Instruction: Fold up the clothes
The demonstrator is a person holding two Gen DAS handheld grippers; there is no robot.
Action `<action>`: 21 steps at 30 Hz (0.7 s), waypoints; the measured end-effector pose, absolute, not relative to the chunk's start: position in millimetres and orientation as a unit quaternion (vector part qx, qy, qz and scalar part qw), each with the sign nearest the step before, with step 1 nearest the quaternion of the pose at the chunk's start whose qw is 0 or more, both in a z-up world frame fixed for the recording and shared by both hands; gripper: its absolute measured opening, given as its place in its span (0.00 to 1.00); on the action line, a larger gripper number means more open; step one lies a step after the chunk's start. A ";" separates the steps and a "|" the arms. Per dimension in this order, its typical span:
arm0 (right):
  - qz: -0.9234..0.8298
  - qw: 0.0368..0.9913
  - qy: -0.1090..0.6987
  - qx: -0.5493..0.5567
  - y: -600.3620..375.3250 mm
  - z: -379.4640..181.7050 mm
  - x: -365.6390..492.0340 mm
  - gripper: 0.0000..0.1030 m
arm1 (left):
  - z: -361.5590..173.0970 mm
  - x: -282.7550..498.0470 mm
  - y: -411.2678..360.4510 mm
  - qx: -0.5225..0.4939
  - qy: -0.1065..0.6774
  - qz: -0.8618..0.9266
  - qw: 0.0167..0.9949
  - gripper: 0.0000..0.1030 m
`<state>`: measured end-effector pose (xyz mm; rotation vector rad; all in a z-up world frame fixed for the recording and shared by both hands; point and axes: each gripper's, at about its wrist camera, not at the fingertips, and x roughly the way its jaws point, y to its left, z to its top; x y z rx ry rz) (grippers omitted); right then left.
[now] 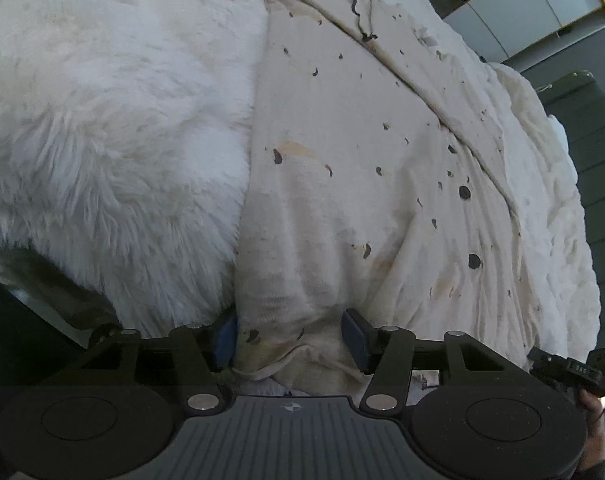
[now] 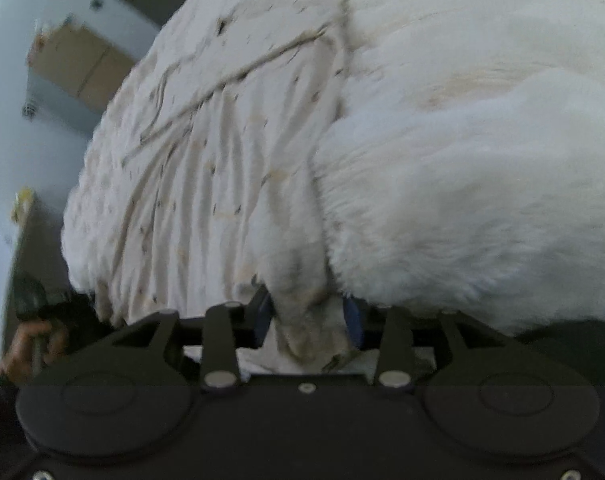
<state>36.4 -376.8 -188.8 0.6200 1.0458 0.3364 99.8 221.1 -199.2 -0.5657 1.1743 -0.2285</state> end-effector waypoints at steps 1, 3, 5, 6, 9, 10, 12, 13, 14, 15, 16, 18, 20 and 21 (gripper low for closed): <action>0.154 0.808 0.486 0.296 -378.5 -189.8 36.2 0.37 | -201.1 103.4 220.9 -0.264 0.546 -0.107 0.788 0.49; 0.162 0.805 0.496 0.281 -372.8 -191.6 39.4 0.37 | -202.5 105.6 220.0 -0.263 0.546 -0.108 0.788 0.49; 0.181 0.795 0.519 0.256 -359.5 -195.7 48.5 0.37 | -204.6 108.2 219.1 -0.263 0.546 -0.109 0.788 0.50; 0.186 0.791 0.526 0.250 -355.7 -197.4 52.0 0.36 | -207.3 109.9 219.4 -0.269 0.546 -0.108 0.786 0.54; 0.196 0.786 0.532 0.246 -353.8 -197.3 56.7 0.24 | -209.7 107.2 221.7 -0.288 0.536 -0.110 0.786 0.64; 0.202 0.786 0.531 0.246 -354.0 -196.5 56.7 0.10 | -208.6 106.7 219.2 -0.280 0.535 -0.113 0.789 0.63; 0.211 0.787 0.527 0.240 -353.4 -193.3 52.8 0.06 | -203.0 105.8 213.3 -0.259 0.533 -0.115 0.797 0.42; 0.216 0.788 0.525 0.237 -353.0 -191.7 50.6 0.05 | -197.7 103.6 212.5 -0.255 0.526 -0.117 0.803 0.21; 0.219 0.790 0.520 0.241 -355.3 -188.7 46.8 0.04 | -192.4 101.5 211.6 -0.252 0.518 -0.119 0.809 0.12; 0.222 0.792 0.513 0.246 -357.9 -185.5 42.6 0.03 | -187.0 99.3 210.8 -0.248 0.510 -0.122 0.815 0.09; 0.224 0.792 0.511 0.249 -359.0 -184.0 41.9 0.03 | -182.1 97.3 210.4 -0.247 0.502 -0.124 0.819 0.08; 0.234 0.792 0.495 0.269 -363.4 -178.4 39.1 0.03 | -173.1 93.0 216.9 -0.269 0.488 -0.137 0.819 0.07; 0.247 0.791 0.472 0.302 -371.2 -171.0 36.9 0.02 | -164.6 90.2 226.6 -0.300 0.471 -0.153 0.815 0.06; 0.256 0.788 0.462 0.316 -373.5 -167.9 37.7 0.02 | -161.1 89.6 231.5 -0.316 0.463 -0.160 0.812 0.06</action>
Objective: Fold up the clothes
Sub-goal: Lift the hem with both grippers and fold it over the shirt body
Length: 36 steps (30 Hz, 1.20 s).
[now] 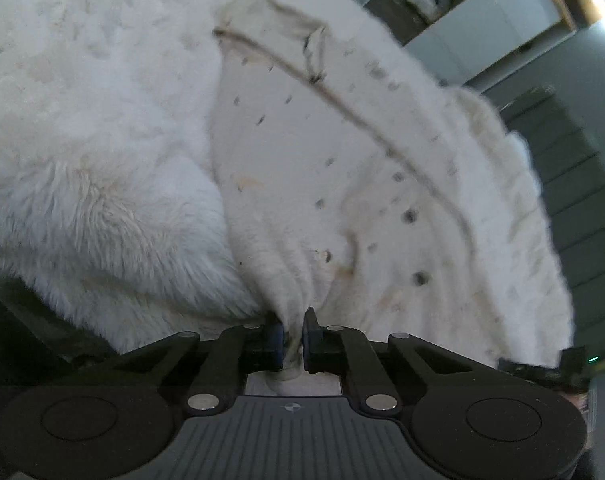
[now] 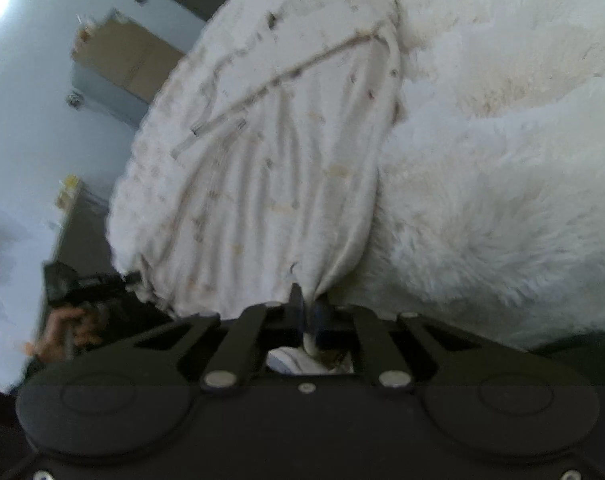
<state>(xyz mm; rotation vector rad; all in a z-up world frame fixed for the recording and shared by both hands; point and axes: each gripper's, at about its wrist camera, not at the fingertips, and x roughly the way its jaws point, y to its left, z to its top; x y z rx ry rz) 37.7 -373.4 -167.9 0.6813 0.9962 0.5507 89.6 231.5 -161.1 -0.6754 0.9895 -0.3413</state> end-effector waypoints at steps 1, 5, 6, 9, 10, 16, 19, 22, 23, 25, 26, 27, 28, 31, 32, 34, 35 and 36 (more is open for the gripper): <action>0.260 0.787 0.455 0.325 -375.0 -164.7 38.9 0.02 | -158.2 89.6 236.2 -0.333 0.455 -0.166 0.809 0.06; 0.274 0.791 0.410 0.361 -385.5 -146.1 46.6 0.02 | -153.7 103.3 254.7 -0.424 0.402 -0.189 0.789 0.03; 0.277 0.793 0.398 0.369 -389.0 -141.4 48.5 0.02 | -151.4 108.1 258.6 -0.448 0.382 -0.198 0.784 0.03; 0.287 0.795 0.366 0.389 -398.2 -126.1 56.9 0.02 | -138.1 125.8 266.9 -0.492 0.329 -0.222 0.775 0.03; 0.290 0.796 0.361 0.390 -399.0 -122.3 59.8 0.02 | -131.2 134.1 268.7 -0.498 0.310 -0.229 0.777 0.03; 0.281 0.805 0.361 0.378 -405.3 -106.8 78.3 0.02 | -120.2 163.8 269.6 -0.470 0.316 -0.232 0.791 0.03; 0.287 0.802 0.350 0.390 -404.6 -103.0 79.7 0.02 | -113.8 160.8 272.6 -0.472 0.316 -0.253 0.783 0.03; 0.296 0.802 0.336 0.396 -401.4 -94.2 86.5 0.02 | -100.8 159.2 275.0 -0.470 0.307 -0.283 0.778 0.03; 0.302 0.801 0.331 0.396 -399.9 -90.1 91.7 0.02 | -97.4 162.2 274.5 -0.469 0.303 -0.291 0.777 0.03; 0.310 0.802 0.325 0.395 -400.0 -84.5 99.6 0.02 | -88.2 177.3 273.5 -0.467 0.291 -0.309 0.776 0.03; 0.314 0.802 0.320 0.394 -400.2 -78.9 110.4 0.02 | -84.3 187.4 273.8 -0.468 0.284 -0.315 0.775 0.03; 0.318 0.803 0.316 0.393 -400.9 -74.6 119.6 0.02 | -80.1 199.0 274.2 -0.469 0.277 -0.320 0.775 0.03; 0.321 0.805 0.309 0.391 -403.1 -68.2 137.1 0.02 | -75.4 216.4 275.2 -0.471 0.268 -0.323 0.776 0.03; 0.324 0.812 0.293 0.388 -410.0 -54.0 180.1 0.02 | -63.1 277.2 277.9 -0.467 0.255 -0.310 0.788 0.03; 0.318 0.817 0.285 0.386 -414.4 -46.5 212.4 0.02 | -58.7 302.4 278.8 -0.464 0.252 -0.303 0.793 0.03; 0.291 0.827 0.280 0.391 -423.4 -38.8 281.2 0.02 | -54.3 366.3 278.7 -0.463 0.250 -0.280 0.803 0.03; 0.269 0.832 0.284 0.393 -427.0 -39.5 317.2 0.02 | -55.6 390.8 278.2 -0.459 0.255 -0.266 0.809 0.03; 0.247 0.836 0.290 0.395 -430.1 -41.1 350.0 0.02 | -59.7 435.3 276.5 -0.441 0.271 -0.232 0.823 0.04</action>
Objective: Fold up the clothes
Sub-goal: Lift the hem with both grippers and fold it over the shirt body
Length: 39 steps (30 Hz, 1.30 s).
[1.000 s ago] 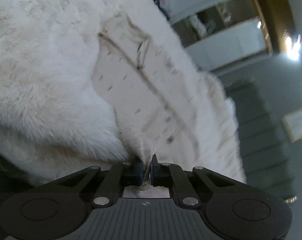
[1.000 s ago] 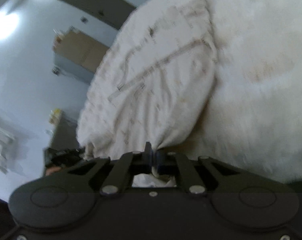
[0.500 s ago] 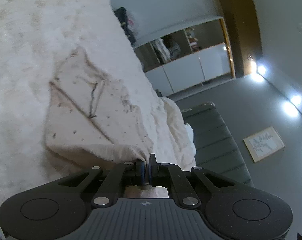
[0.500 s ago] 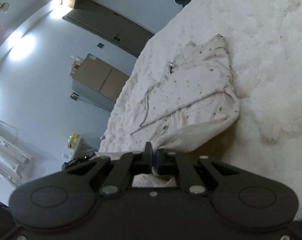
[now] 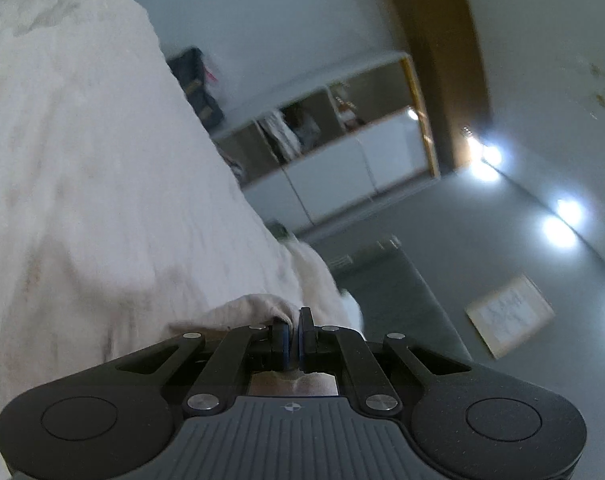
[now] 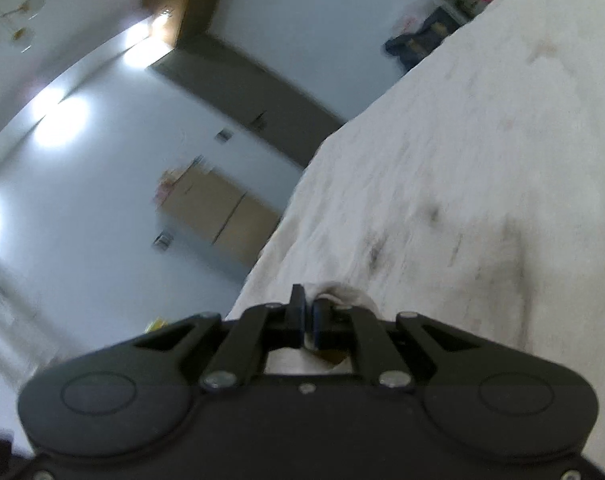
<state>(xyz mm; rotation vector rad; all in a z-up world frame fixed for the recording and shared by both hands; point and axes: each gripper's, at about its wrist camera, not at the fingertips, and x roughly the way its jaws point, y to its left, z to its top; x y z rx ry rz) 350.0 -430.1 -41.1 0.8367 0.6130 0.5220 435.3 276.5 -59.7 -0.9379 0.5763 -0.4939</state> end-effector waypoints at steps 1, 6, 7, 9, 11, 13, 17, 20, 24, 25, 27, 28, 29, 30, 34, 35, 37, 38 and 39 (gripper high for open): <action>0.220 0.840 0.297 0.397 -432.1 -46.6 377.3 0.02 | -64.0 475.6 274.8 -0.422 0.286 -0.200 0.836 0.04; 0.041 0.848 0.369 0.378 -430.4 -102.5 495.0 0.22 | -123.3 576.8 254.5 -0.327 0.420 -0.068 0.844 0.30; 0.015 0.846 0.379 0.375 -428.1 -110.8 501.5 0.25 | -131.3 579.4 251.6 -0.310 0.430 -0.055 0.846 0.36; 0.022 0.852 0.367 0.372 -425.2 -114.6 494.1 0.27 | -131.2 563.0 254.9 -0.302 0.419 -0.070 0.854 0.52; 0.053 0.865 0.347 0.359 -422.7 -115.0 469.4 0.41 | -122.2 530.6 261.8 -0.273 0.399 -0.080 0.872 0.62; 0.062 0.881 0.330 0.334 -423.4 -113.5 427.1 0.52 | -112.1 488.4 269.8 -0.235 0.378 -0.079 0.892 0.73; 0.074 0.901 0.308 0.296 -426.8 -121.2 370.5 0.62 | -112.5 415.3 271.0 -0.212 0.367 -0.091 0.901 0.78; 0.074 0.909 0.298 0.281 -418.7 -138.0 324.1 0.64 | -126.8 383.1 259.7 -0.220 0.365 -0.097 0.899 0.78; 0.055 0.920 0.301 0.247 -397.2 -153.9 293.5 0.65 | -145.6 371.0 242.0 -0.215 0.343 -0.090 0.910 0.78; 0.047 0.926 0.300 0.223 -388.5 -156.4 287.0 0.65 | -150.2 375.8 239.6 -0.210 0.343 -0.091 0.911 0.77; 0.036 0.936 0.298 0.186 -374.0 -160.3 278.5 0.65 | -156.9 385.1 231.2 -0.189 0.347 -0.101 0.913 0.74; 0.039 0.938 0.294 0.176 -369.6 -162.0 277.5 0.66 | -159.4 389.0 226.2 -0.176 0.350 -0.107 0.914 0.64; 0.035 0.939 0.288 0.184 -368.6 -164.6 276.8 0.67 | -162.1 390.6 222.3 -0.168 0.353 -0.113 0.913 0.52; 0.034 0.939 0.288 0.188 -369.3 -166.5 279.0 0.67 | -164.2 394.1 218.0 -0.159 0.362 -0.122 0.910 0.17; 0.054 0.926 0.281 0.245 -375.8 -178.2 290.6 0.65 | -170.1 398.5 211.0 -0.160 0.379 -0.157 0.898 0.03; 0.067 0.923 0.279 0.258 -376.6 -180.4 294.4 0.60 | -169.8 396.2 214.3 -0.168 0.372 -0.157 0.899 0.03; 0.087 0.914 0.283 0.277 -377.3 -184.6 298.2 0.36 | -169.0 391.2 228.7 -0.207 0.356 -0.155 0.898 0.03; 0.100 0.907 0.288 0.289 -378.2 -187.8 303.5 0.01 | -168.5 388.8 235.0 -0.221 0.351 -0.152 0.897 0.03; 0.114 0.900 0.292 0.302 -379.1 -191.1 308.9 0.03 | -168.1 383.7 247.8 -0.243 0.345 -0.148 0.895 0.03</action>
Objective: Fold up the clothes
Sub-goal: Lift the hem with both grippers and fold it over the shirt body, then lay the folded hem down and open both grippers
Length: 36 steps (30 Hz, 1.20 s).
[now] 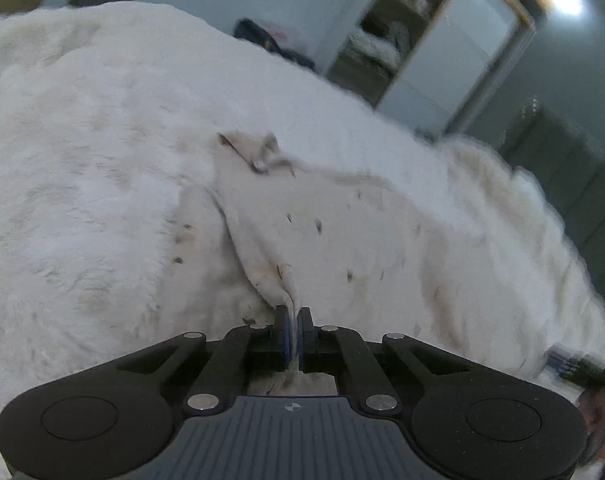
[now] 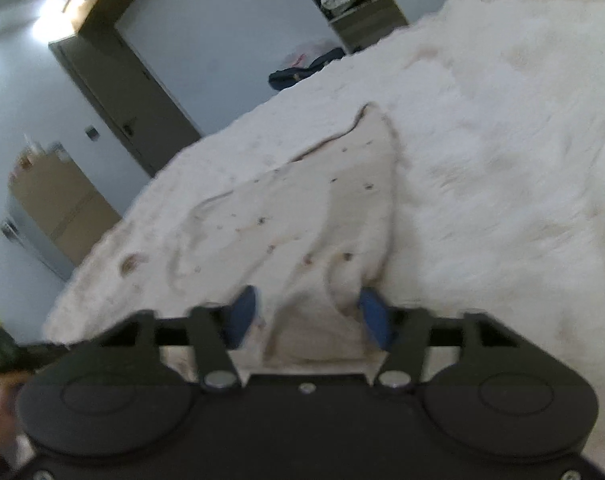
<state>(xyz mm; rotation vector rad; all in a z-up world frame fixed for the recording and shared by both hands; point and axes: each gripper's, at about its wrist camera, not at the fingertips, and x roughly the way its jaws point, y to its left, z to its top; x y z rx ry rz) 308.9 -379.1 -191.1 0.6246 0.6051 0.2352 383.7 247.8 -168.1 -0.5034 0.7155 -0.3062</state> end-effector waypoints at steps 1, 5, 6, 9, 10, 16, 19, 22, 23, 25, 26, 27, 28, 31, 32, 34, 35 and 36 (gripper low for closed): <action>0.121 0.896 0.300 0.304 -378.6 -192.6 312.1 0.02 | -167.9 378.8 259.2 -0.260 0.341 -0.143 0.892 0.03; 0.126 0.902 0.291 0.291 -383.6 -184.7 306.2 0.01 | -168.2 363.7 273.4 -0.241 0.352 -0.134 0.895 0.02; 0.118 0.906 0.282 0.294 -390.6 -180.7 301.4 0.01 | -167.1 360.9 275.2 -0.241 0.351 -0.133 0.895 0.02; 0.101 0.909 0.283 0.288 -400.7 -178.0 295.7 0.01 | -157.6 351.3 274.3 -0.215 0.340 -0.128 0.906 0.01; 0.097 0.911 0.284 0.283 -401.1 -178.1 295.6 0.01 | -154.4 349.0 277.9 -0.207 0.334 -0.112 0.913 0.01; 0.076 0.934 0.278 0.210 -377.7 -162.8 293.5 0.03 | -160.9 339.2 301.9 -0.208 0.341 -0.074 0.914 0.01; 0.035 0.929 0.307 0.202 -377.6 -167.3 298.2 0.24 | -162.9 330.6 296.7 -0.218 0.349 -0.103 0.906 0.19; -0.017 0.940 0.288 0.180 -384.7 -160.9 285.6 0.29 | -160.0 321.2 284.5 -0.243 0.330 -0.115 0.905 0.76; -0.025 0.952 0.272 0.140 -379.1 -151.7 277.5 0.36 | -158.6 319.1 280.9 -0.250 0.327 -0.115 0.904 0.76; -0.011 0.966 0.247 0.077 -366.1 -142.4 268.6 0.64 | -149.9 314.5 262.8 -0.250 0.319 -0.132 0.905 0.77; 0.004 0.975 0.224 0.007 -349.3 -136.5 259.8 0.81 | -145.3 312.2 253.6 -0.242 0.314 -0.140 0.908 0.77; 0.014 0.976 0.213 -0.041 -337.9 -134.9 255.0 0.88 | -138.2 309.2 241.6 -0.189 0.300 -0.142 0.924 0.77; 0.022 0.975 0.204 -0.083 -327.7 -134.1 251.1 0.93 | -128.1 303.3 222.4 -0.103 0.273 -0.140 0.946 0.80; 0.054 0.956 0.208 -0.199 -300.2 -146.6 248.8 0.88 | -121.4 298.4 173.3 0.102 0.241 -0.145 0.954 0.84; 0.064 0.946 0.210 -0.237 -291.1 -151.0 248.3 0.85 | -124.4 300.5 160.4 0.152 0.247 -0.156 0.944 0.84; 0.084 0.922 0.212 -0.312 -272.9 -159.9 247.2 0.82 | -133.8 304.5 135.9 0.241 0.257 -0.174 0.919 0.84; 0.089 0.911 0.211 -0.344 -264.9 -165.4 249.8 0.82 | -136.6 305.4 128.6 0.264 0.256 -0.184 0.912 0.84; 0.095 0.901 0.208 -0.367 -258.8 -169.7 251.5 0.82 | -139.3 306.4 121.2 0.287 0.255 -0.194 0.903 0.84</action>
